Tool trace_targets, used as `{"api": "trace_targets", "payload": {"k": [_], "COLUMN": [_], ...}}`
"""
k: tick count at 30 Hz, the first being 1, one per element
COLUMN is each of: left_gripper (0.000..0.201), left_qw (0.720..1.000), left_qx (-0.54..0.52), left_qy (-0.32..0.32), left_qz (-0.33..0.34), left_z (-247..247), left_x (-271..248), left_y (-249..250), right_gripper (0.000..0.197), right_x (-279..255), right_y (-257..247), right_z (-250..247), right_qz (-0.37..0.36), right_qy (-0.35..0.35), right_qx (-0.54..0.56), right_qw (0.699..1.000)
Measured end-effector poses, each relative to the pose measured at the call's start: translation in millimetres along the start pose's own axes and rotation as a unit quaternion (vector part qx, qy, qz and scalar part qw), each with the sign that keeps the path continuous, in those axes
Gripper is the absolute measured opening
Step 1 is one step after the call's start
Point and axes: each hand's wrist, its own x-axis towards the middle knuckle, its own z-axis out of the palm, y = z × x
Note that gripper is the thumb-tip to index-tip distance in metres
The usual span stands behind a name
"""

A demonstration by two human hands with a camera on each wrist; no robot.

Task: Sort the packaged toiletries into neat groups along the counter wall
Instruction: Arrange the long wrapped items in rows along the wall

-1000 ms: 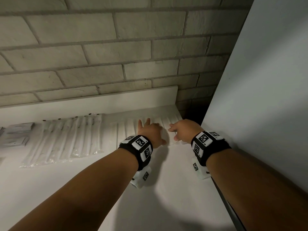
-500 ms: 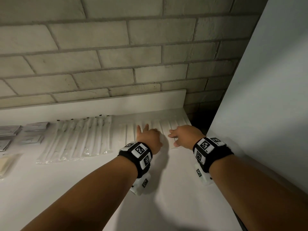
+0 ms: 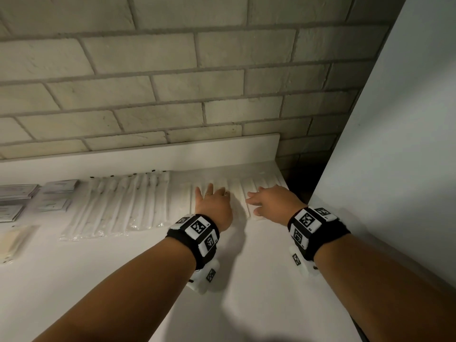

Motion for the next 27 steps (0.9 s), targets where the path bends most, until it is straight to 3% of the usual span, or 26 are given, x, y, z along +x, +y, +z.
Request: {"api": "trace_targets", "payload": {"k": [7, 20, 24, 27], "left_gripper": [0.052, 0.052, 0.057, 0.064], "left_qw": [1.000, 0.999, 1.000, 0.999], "left_qx": [0.011, 0.013, -0.010, -0.012], "left_qy": [-0.028, -0.034, -0.005, -0.019], "left_qz": [0.007, 0.007, -0.021, -0.046], "left_z": [4.1, 3.2, 5.2, 6.2], "left_x": [-6.5, -12.6, -20.1, -27.8], "left_y": [-9.2, -9.1, -17.1, -28.8], "right_gripper": [0.046, 0.045, 0.046, 0.048], "right_x": [16.0, 16.1, 7.6, 6.8], "right_y": [-19.9, -19.6, -28.1, -42.2], "right_z": [8.4, 10.9, 9.8, 11.2], "right_qz": [-0.008, 0.005, -0.008, -0.033], "right_qy": [-0.052, -0.033, 0.014, 0.000], "right_qx": [-0.080, -0.043, -0.031, -0.063], "right_qw": [0.995, 0.998, 0.999, 0.997]}}
